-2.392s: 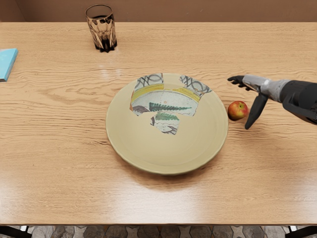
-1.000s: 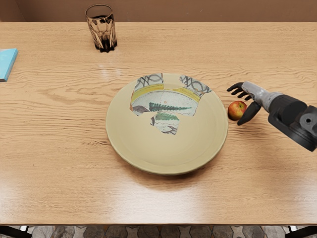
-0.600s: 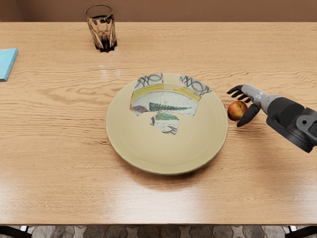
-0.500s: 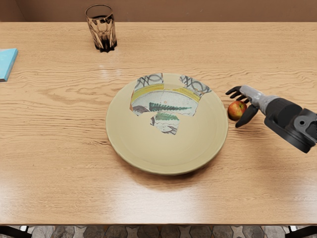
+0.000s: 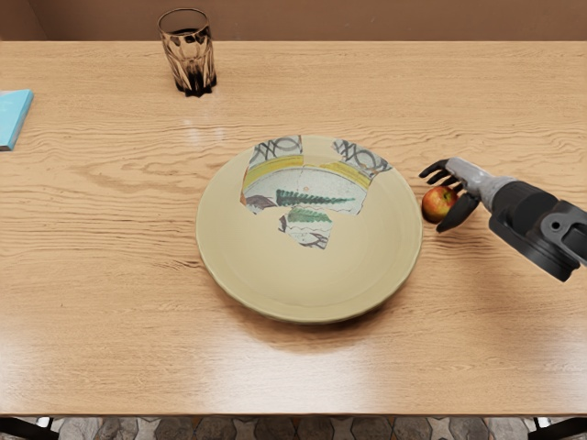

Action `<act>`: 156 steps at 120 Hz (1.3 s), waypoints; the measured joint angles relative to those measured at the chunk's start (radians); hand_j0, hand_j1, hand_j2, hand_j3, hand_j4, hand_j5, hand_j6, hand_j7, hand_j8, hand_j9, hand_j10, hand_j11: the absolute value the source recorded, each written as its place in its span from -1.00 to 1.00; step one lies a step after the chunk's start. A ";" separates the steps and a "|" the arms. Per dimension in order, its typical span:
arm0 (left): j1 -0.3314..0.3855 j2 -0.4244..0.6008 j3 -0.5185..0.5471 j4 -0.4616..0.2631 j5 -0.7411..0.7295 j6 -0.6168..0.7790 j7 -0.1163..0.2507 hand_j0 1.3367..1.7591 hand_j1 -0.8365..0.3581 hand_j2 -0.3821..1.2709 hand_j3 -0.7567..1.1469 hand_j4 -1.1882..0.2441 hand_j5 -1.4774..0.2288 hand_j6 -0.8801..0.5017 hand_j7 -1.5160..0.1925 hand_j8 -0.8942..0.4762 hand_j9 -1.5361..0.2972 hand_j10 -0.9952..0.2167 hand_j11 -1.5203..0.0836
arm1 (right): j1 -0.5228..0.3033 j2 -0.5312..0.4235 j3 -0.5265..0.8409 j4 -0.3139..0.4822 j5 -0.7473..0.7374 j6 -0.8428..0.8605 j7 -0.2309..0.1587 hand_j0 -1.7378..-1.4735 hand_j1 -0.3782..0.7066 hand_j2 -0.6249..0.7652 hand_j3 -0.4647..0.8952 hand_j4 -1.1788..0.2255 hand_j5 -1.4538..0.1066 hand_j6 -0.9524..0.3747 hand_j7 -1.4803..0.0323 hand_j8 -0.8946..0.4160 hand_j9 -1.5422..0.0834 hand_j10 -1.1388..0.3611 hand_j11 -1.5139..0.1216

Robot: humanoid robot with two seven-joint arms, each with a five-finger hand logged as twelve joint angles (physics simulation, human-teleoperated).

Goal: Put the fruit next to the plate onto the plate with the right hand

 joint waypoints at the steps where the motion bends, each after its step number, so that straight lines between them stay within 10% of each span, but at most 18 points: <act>1: 0.001 0.000 0.000 0.000 0.000 0.000 0.000 0.52 0.98 -0.54 -0.21 0.66 0.73 0.27 0.77 0.30 0.68 0.64 0.90 | 0.000 0.000 0.000 0.000 0.000 0.000 0.000 -0.40 -0.22 -0.19 -0.32 0.21 0.31 -0.07 0.39 -0.14 0.37 0.08 0.33; 105: 0.000 0.000 0.000 0.000 0.000 0.000 0.000 0.52 0.98 -0.54 -0.21 0.66 0.73 0.27 0.77 0.30 0.68 0.64 0.90 | 0.002 0.032 -0.015 -0.041 -0.002 0.002 0.031 -0.38 0.08 -0.23 -0.32 -0.02 0.04 -0.31 0.11 -0.25 0.10 -0.12 0.06; 156: 0.000 0.000 0.000 0.000 0.000 0.000 0.000 0.52 0.98 -0.54 -0.21 0.66 0.73 0.27 0.77 0.30 0.68 0.64 0.90 | 0.001 0.021 -0.016 -0.040 0.004 0.015 0.050 -0.34 0.18 0.09 -0.32 -0.27 -0.30 -0.31 -0.21 -0.14 -0.22 -0.07 -0.26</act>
